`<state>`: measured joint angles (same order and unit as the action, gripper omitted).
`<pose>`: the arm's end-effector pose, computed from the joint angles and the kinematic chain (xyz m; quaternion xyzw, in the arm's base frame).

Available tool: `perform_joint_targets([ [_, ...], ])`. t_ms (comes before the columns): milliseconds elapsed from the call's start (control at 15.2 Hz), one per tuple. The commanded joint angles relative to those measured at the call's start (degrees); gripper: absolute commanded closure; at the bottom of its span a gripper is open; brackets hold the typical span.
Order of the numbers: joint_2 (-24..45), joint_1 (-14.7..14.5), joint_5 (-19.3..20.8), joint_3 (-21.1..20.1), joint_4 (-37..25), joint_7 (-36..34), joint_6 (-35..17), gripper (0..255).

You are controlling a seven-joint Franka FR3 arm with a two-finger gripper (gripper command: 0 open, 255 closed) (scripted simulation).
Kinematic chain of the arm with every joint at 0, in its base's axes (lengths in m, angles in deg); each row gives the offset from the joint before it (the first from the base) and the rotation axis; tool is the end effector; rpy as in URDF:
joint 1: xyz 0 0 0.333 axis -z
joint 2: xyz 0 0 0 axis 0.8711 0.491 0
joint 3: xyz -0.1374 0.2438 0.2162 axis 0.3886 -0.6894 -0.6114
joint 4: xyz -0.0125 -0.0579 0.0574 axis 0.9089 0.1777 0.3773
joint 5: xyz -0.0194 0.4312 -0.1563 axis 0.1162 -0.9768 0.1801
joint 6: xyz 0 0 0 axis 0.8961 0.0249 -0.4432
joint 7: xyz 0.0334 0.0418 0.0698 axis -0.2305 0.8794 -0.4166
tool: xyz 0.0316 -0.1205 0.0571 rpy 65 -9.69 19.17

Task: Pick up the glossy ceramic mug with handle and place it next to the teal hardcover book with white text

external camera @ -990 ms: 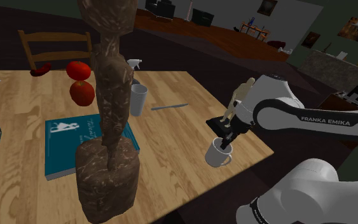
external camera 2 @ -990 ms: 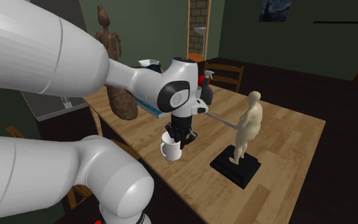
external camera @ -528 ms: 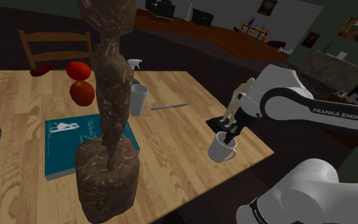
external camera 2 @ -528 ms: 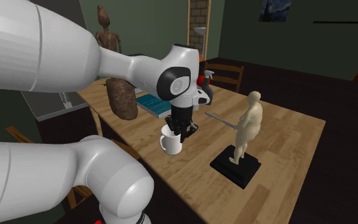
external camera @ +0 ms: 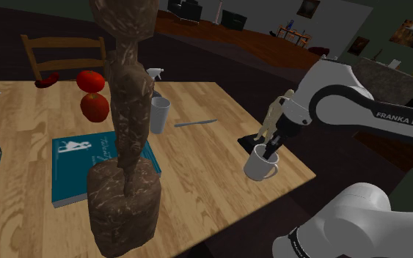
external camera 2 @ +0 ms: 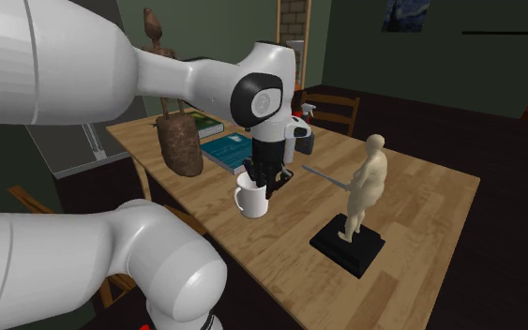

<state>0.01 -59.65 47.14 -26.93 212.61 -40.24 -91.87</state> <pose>0.3142 -0.0081 0.4185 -0.9975 -0.0641 -0.0044 0.0286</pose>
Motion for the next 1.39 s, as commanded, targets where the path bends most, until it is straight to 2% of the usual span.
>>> perform_joint_targets([
  [0,-0.62,-0.05,0.05,-0.08,-1.72,-0.06,1.88,255],
  [858,-0.23,-0.15,0.07,-0.13,-11.76,-0.54,11.52,255],
  [1320,15.16,-2.45,-3.30,-5.21,-20.78,-5.67,4.82,255],
])
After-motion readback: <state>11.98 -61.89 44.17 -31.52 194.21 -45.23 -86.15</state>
